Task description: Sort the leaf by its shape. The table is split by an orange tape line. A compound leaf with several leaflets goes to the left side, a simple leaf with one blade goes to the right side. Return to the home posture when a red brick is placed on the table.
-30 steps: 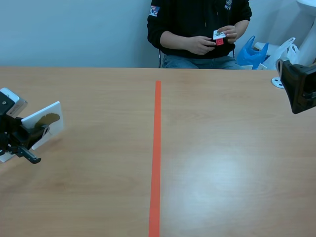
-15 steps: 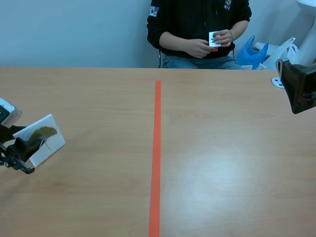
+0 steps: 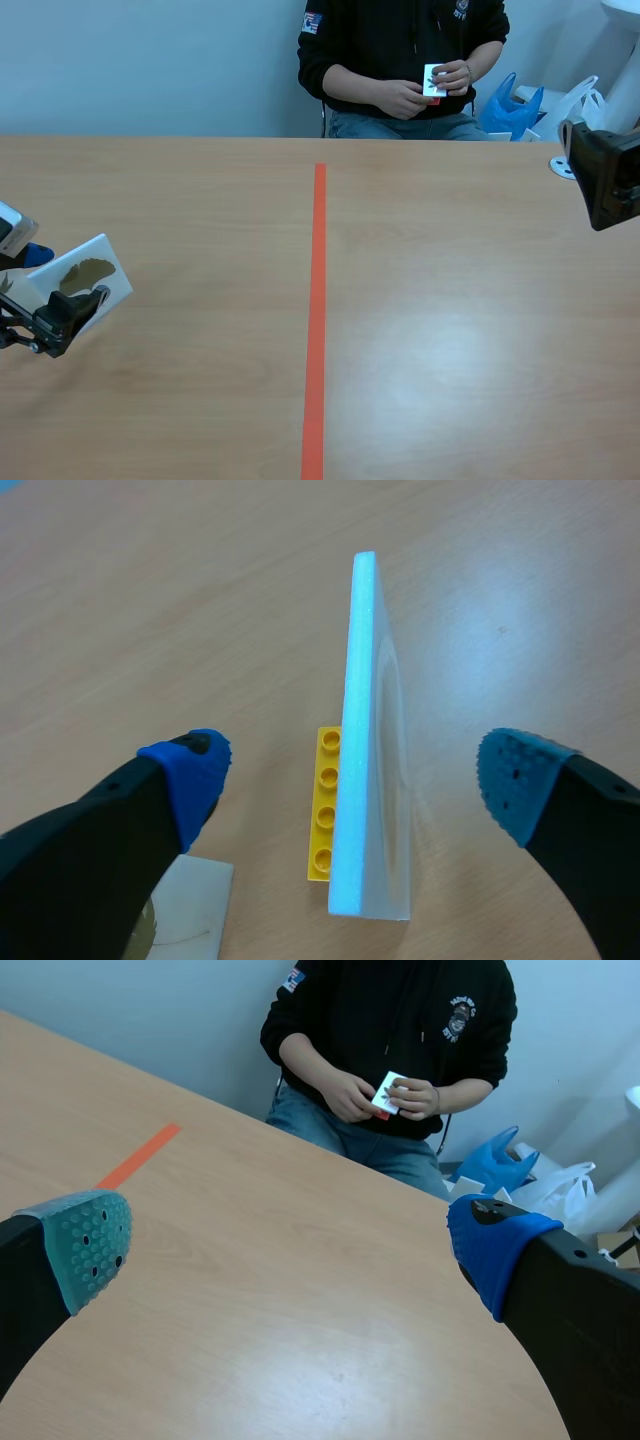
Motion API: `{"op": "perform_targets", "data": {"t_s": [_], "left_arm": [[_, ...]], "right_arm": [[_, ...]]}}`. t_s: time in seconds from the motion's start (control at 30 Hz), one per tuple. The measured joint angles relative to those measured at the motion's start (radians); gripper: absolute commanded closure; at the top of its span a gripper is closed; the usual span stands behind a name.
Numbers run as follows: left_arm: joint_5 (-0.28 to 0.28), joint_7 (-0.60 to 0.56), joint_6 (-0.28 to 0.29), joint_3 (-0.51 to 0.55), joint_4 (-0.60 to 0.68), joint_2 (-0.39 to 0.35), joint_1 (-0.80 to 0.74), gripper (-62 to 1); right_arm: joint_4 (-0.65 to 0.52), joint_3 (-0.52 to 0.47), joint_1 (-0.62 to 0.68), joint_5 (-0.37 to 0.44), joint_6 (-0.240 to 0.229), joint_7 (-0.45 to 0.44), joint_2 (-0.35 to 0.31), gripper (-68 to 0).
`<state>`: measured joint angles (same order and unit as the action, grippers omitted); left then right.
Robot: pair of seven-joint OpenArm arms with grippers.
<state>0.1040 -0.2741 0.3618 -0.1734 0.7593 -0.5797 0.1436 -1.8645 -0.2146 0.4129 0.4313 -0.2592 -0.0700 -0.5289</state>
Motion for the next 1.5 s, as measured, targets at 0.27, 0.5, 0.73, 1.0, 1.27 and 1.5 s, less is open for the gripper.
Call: {"op": "perform_targets", "data": {"t_s": [0.27, 0.5, 0.73, 1.0, 1.27, 1.5], "left_arm": [[-0.001, -0.018, -0.003, 0.003, 0.006, 0.000, -0.001, -61.3], [-0.001, 0.037, -0.003, 0.112, 0.249, -0.016, -0.106, -61.3], [0.142, 0.084, 0.009, 0.341, 0.625, -0.043, -0.349, -62.3], [0.222, 0.075, 0.008, 0.479, 0.957, 0.060, -0.618, -62.3], [0.219, 0.088, 0.000, 0.467, 1.132, 0.250, -0.734, -62.3], [0.218, 0.107, -0.128, 0.438, 1.157, 0.316, -0.734, -62.3]], "right_arm": [[0.000, 0.000, 0.000, 0.000, 0.000, 0.000, 0.000, -67.9], [0.000, 0.000, 0.000, -0.004, 0.000, 0.000, 0.000, -67.9], [0.000, 0.000, 0.000, -0.008, 0.000, 0.000, 0.000, -67.9], [0.000, 0.000, 0.000, -0.008, 0.000, 0.000, 0.000, -67.9], [0.000, 0.000, 0.000, -0.007, 0.000, 0.000, 0.000, -67.9], [0.000, 0.000, 0.000, 0.049, 0.000, 0.000, 0.000, -67.9]]}}
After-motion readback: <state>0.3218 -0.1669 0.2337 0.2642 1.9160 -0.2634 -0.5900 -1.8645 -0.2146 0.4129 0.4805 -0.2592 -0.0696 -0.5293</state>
